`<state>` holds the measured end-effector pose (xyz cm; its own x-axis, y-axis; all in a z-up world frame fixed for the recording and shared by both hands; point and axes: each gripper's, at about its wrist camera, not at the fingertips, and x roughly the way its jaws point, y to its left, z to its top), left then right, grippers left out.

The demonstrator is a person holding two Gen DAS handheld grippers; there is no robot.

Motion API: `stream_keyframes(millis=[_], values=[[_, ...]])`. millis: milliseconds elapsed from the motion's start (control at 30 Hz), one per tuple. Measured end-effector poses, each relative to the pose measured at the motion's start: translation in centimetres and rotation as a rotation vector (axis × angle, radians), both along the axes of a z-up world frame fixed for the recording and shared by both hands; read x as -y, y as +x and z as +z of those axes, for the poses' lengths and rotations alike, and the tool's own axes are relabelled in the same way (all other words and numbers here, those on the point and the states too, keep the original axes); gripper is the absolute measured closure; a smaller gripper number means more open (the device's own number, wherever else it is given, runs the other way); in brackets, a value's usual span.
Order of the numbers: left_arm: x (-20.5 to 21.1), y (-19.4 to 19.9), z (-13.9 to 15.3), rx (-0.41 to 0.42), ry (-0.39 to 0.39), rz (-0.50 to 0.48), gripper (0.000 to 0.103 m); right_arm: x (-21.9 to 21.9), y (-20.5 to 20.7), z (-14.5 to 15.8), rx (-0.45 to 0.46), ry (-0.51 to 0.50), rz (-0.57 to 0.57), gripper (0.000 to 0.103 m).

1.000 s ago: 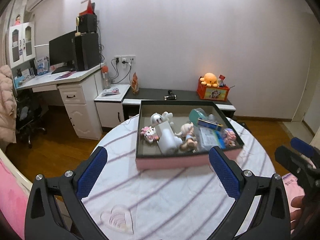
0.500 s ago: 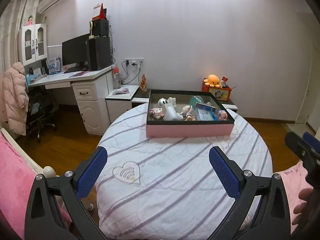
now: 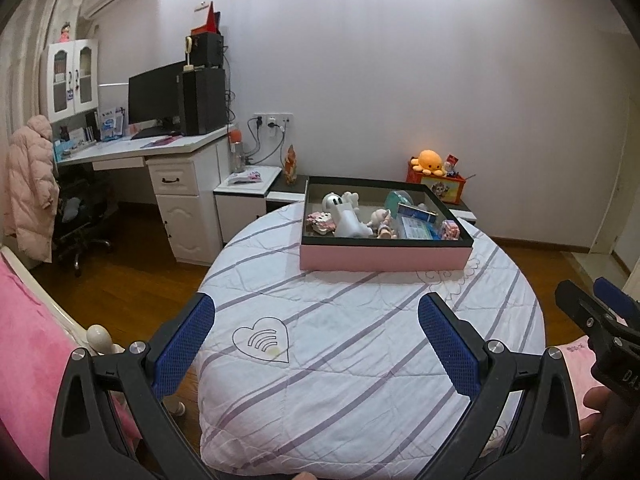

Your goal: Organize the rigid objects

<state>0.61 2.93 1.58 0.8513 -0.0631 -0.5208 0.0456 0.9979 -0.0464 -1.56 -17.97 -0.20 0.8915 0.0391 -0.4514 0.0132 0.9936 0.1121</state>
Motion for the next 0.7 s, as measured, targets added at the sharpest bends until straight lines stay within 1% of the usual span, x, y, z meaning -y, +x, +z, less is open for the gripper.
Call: stream_keyframes(millis=[100, 300, 433, 633, 700], values=[[0.5, 0.0, -0.2, 0.002, 0.02, 0.002, 0.0, -0.1, 0.2, -0.3, -0.011, -0.001, -0.002, 0.0], [0.9, -0.3, -0.2, 0.01, 0.036, 0.0, 0.0, -0.3, 0.2, -0.4, -0.014, -0.012, 0.001, 0.0], [0.3, -0.3, -0.4, 0.002, -0.001, 0.003, 0.0, -0.2, 0.3, -0.6, -0.022, -0.014, 0.0, 0.0], [-0.2, -0.5, -0.1, 0.018, -0.018, 0.009, 0.0, -0.2, 0.3, -0.6, -0.026, -0.014, 0.002, 0.0], [-0.2, -0.5, -0.1, 0.021, -0.007, 0.016, 0.0, -0.2, 0.3, -0.6, -0.026, -0.018, 0.003, 0.0]])
